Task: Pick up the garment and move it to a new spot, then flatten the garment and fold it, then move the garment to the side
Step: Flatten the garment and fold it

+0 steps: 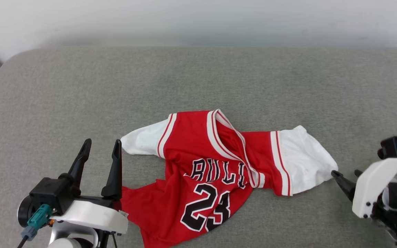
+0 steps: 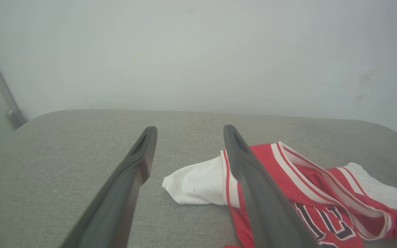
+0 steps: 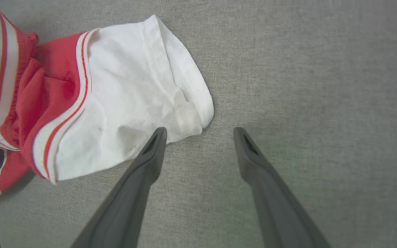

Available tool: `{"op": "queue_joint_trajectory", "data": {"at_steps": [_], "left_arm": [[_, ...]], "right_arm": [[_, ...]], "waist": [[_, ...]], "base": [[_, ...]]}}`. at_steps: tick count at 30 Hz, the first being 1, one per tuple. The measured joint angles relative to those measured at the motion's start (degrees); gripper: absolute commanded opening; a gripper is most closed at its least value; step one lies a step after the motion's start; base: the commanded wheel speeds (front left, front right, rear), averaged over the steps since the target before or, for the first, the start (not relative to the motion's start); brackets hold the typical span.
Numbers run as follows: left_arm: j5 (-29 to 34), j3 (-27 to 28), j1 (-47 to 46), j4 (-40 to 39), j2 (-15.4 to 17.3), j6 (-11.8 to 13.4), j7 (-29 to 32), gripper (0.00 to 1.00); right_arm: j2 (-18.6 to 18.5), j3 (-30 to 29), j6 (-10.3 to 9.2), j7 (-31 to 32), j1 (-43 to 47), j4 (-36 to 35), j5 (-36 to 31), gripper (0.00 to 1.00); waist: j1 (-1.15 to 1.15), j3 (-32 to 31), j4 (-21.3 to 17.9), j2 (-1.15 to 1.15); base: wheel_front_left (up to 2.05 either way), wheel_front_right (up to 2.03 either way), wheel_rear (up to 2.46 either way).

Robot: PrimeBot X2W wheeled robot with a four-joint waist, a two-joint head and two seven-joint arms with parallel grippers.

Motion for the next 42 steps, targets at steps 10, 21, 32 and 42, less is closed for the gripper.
{"op": "queue_joint_trajectory", "data": {"at_steps": [10, 21, 32, 42], "left_arm": [[-0.2, -0.8, -1.9, 1.8, -1.3, -0.7, -1.0, 1.00], [-0.2, -1.8, -3.3, 3.2, 0.9, -3.1, 0.3, 1.00], [-10.1, -2.1, -13.3, 8.7, 6.2, -10.7, 18.8, 1.00], [-16.6, -5.1, -24.9, 24.6, 9.3, -14.4, 39.7, 1.00]], "right_arm": [[-1.4, 4.8, -0.01, 5.7, -5.7, 7.7, 2.4, 1.00], [-0.9, 8.2, -0.09, 6.7, -7.4, 10.0, 5.1, 0.00], [-1.0, 7.6, 0.00, 3.3, -7.4, 5.3, 4.4, 0.00], [0.7, 8.1, 0.00, 2.8, -7.1, 2.0, 3.5, 0.00]], "waist": [[0.00, 3.9, 3.0, 0.00], [0.00, 4.2, 1.9, 0.00], [0.00, 2.8, -1.1, 0.00], [0.01, 5.2, -5.0, 0.00]], "base": [[0.00, 0.00, 0.00], [0.00, 0.00, 0.00], [0.00, 0.00, 0.00], [0.00, 0.00, 0.00]]}}
